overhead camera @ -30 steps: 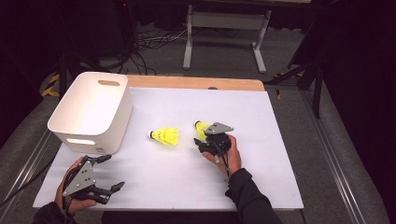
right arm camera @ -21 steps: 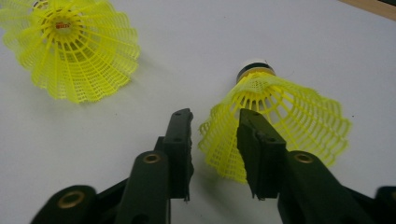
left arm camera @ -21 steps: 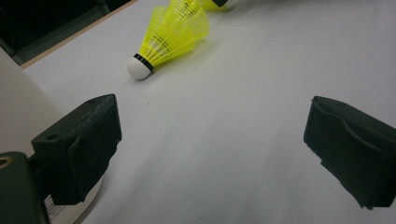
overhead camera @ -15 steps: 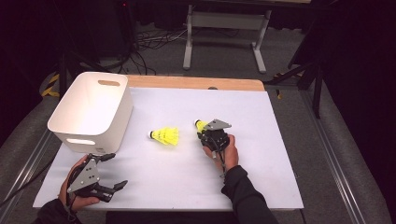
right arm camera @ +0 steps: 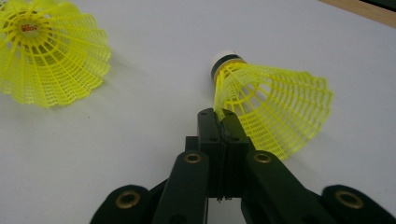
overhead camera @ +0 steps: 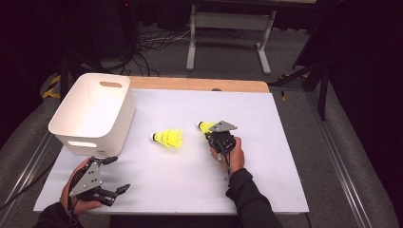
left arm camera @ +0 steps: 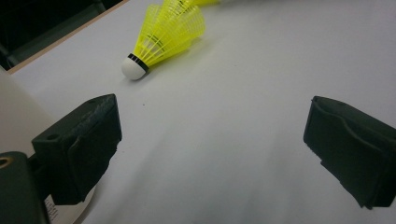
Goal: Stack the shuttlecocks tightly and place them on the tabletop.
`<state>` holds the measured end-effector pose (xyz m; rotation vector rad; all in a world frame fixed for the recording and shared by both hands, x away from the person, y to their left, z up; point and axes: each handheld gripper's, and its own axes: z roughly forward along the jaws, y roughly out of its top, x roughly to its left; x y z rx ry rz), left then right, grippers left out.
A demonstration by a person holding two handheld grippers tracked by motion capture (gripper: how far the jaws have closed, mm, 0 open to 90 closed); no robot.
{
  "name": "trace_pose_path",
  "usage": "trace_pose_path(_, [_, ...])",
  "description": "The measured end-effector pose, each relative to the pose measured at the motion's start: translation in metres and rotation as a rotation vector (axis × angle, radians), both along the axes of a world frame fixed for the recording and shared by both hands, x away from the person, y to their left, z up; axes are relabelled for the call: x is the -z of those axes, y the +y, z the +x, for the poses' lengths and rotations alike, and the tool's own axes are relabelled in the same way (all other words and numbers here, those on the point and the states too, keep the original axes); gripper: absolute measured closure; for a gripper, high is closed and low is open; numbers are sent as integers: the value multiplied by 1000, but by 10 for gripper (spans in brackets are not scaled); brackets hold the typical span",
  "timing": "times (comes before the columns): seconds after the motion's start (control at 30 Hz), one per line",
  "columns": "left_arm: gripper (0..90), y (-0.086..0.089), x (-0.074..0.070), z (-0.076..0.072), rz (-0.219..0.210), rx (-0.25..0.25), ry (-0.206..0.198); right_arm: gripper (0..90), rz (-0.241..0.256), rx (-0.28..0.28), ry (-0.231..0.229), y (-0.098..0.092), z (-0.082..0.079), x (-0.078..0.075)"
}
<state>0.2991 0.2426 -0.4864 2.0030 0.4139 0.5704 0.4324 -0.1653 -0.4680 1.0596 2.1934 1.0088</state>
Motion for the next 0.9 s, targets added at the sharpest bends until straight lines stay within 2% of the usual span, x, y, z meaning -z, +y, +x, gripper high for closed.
trace_pose_path(0.17, [50,1,0,-1,1,-3,-1,900,14,3,1,-3,0,0])
trace_pose_path(0.5, [49,1,-1,-6,14,-15,-9,900,33,0,-21,-8,-4,-7])
trace_pose_path(0.9, [49,1,0,-5,17,-13,-8,900,60,-2,-52,-14,-10,-16])
